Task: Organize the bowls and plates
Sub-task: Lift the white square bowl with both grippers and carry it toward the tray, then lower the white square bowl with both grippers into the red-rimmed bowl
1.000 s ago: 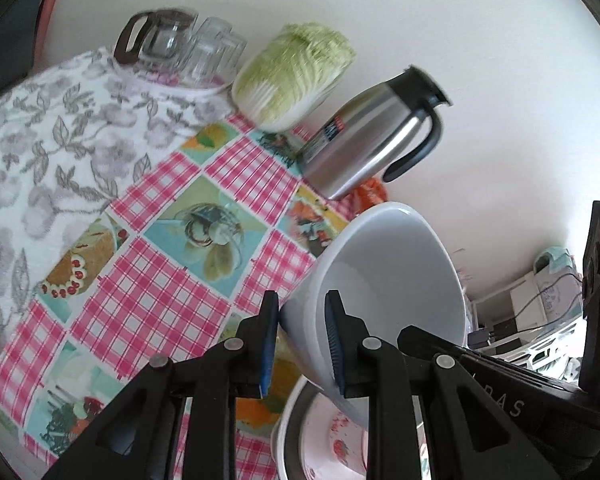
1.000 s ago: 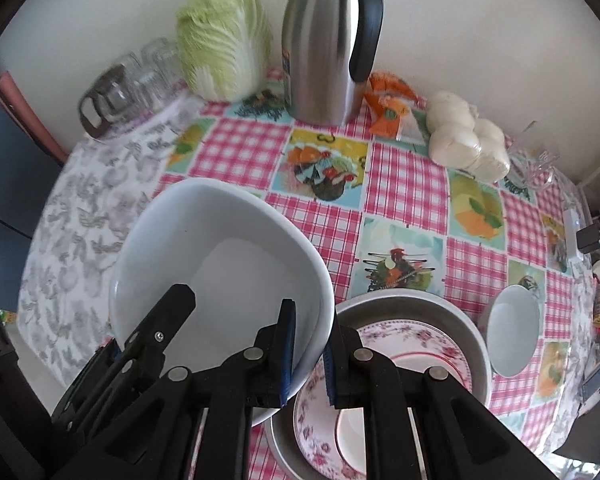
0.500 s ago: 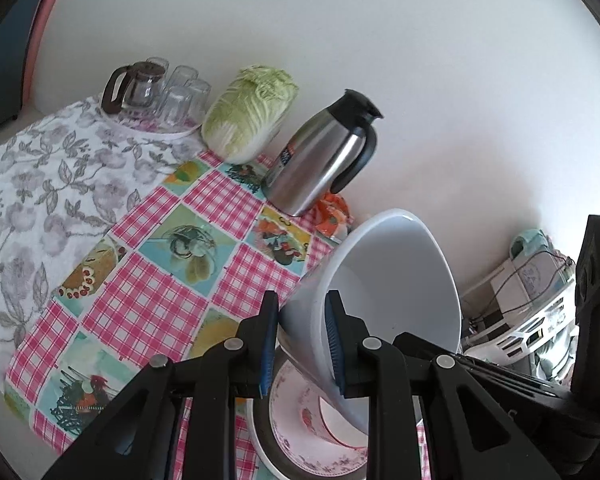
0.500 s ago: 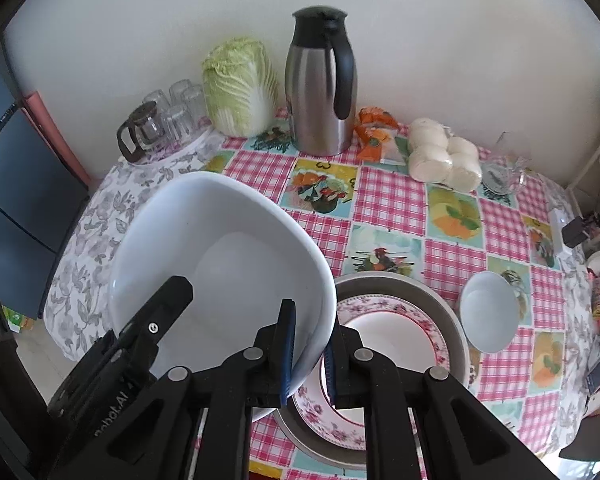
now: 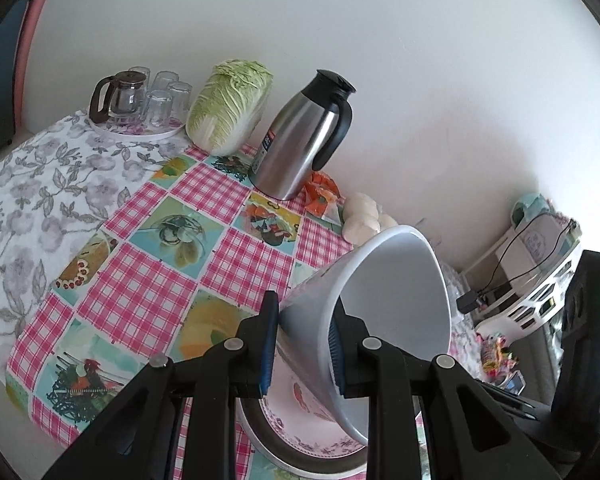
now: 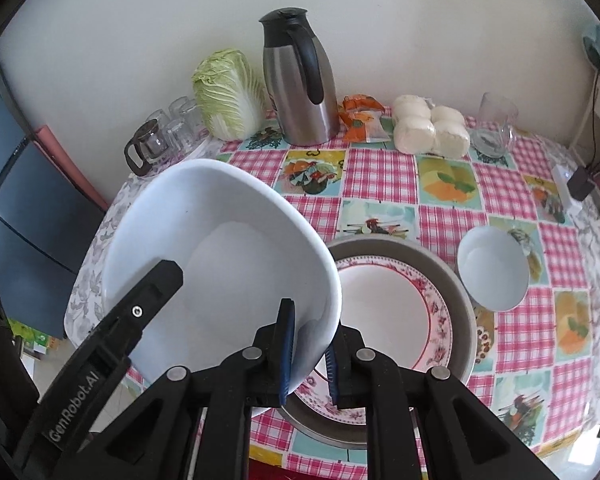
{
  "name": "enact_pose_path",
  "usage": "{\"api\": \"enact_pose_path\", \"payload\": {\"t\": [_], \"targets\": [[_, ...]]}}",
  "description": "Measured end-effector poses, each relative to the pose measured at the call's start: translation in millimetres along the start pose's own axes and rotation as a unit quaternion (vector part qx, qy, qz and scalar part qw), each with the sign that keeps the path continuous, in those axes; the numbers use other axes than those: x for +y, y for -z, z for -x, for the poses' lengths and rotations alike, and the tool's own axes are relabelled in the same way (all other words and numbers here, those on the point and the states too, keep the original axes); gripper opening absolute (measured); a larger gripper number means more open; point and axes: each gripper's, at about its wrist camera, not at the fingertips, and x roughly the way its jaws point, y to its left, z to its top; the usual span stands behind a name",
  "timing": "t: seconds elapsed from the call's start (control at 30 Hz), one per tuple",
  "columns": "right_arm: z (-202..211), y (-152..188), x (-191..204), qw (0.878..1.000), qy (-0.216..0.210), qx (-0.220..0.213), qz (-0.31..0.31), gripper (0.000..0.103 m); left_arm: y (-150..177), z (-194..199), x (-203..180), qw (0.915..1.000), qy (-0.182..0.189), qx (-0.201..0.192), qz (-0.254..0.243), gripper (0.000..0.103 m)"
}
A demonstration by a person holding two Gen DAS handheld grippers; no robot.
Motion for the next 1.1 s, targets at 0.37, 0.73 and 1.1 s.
{"api": "enact_pose_path", "payload": {"t": [0.37,0.73,1.1], "targets": [[6.0,11.6,-44.6,0.998,-0.010,-0.046,-0.051,0.016,12.5,-19.3,-44.5,0.9979,-0.011,0.018,-0.061,0.024],[-4.6,24.5,-92.0,0.993,-0.025,-0.059,-0.103,0.016,28.5,-47.0,-77.3,0.9926,-0.028,0.045,-0.109,0.024],[-6.8,25.9,-103.1,0.992,-0.022,-0.059,-0.107,0.016,36.0,-57.0,-80.9,0.9902,-0.042,0.067,-0.115,0.024]]}}
